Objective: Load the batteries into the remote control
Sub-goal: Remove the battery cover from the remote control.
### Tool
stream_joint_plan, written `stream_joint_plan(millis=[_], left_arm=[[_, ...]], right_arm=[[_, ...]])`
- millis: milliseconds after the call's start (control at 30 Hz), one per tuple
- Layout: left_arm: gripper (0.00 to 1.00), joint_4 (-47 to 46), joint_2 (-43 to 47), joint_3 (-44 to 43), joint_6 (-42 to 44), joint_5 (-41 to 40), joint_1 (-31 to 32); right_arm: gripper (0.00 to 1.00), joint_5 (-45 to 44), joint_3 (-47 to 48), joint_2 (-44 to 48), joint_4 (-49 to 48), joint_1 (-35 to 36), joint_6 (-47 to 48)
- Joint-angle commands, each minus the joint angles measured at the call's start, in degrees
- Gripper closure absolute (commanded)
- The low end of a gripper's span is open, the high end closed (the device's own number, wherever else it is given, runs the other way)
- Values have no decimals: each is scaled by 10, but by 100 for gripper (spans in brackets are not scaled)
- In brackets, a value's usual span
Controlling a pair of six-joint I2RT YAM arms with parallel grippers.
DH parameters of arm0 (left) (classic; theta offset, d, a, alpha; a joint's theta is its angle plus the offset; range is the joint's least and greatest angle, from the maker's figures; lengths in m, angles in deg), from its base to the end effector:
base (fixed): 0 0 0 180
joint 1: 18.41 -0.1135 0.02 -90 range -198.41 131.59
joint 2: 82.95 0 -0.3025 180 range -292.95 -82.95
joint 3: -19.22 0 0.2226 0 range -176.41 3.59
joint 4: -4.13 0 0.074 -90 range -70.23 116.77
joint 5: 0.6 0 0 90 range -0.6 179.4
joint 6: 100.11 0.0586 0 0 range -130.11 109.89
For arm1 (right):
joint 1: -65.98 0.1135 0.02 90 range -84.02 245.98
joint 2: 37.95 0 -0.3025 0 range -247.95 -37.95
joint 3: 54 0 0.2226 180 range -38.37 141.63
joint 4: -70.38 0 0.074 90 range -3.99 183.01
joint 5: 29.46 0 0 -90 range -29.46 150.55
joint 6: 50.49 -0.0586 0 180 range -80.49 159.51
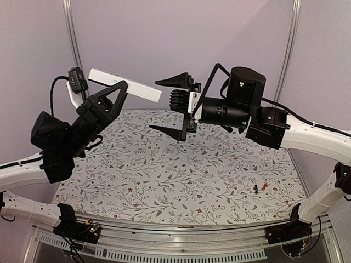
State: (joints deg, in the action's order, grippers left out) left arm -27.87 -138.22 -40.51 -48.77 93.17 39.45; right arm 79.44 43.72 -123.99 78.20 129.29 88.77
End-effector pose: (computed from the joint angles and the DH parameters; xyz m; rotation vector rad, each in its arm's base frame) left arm 0.0904 -0.1512 0.4581 0.2429 1.0248 -1.5775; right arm 0.1386 0.3179 0.4691 -1.3957 0.6103 0.4439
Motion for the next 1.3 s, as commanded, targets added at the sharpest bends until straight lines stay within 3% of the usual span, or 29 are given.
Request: stream_joint_plan(millis=[0, 133, 267, 433, 733, 1067, 1200, 1267], left_arm=[[100, 10, 0, 2, -19, 0, 8], [100, 16, -5, 2, -32, -2, 8], [100, 19, -12, -2, -34, 2, 8], [100, 22, -16, -4, -33, -3, 7], [100, 9, -22, -2, -36, 11, 7], [100, 5, -16, 0, -30, 7, 6], [100, 11, -3, 2, -19, -5, 6], [100, 14, 6, 4, -13, -12, 5]], right_arm=[[1, -2, 15, 12, -22, 1, 19], [2, 20, 21, 2, -24, 1, 31], [17, 39, 31, -7, -26, 1, 39], [23, 56, 42, -14, -26, 1, 43], [49, 42, 52, -25, -4, 1, 42], [85, 31, 51, -19, 21, 1, 29], [95, 19, 47, -14, 33, 1, 23], [94, 11, 40, -10, 33, 1, 20]])
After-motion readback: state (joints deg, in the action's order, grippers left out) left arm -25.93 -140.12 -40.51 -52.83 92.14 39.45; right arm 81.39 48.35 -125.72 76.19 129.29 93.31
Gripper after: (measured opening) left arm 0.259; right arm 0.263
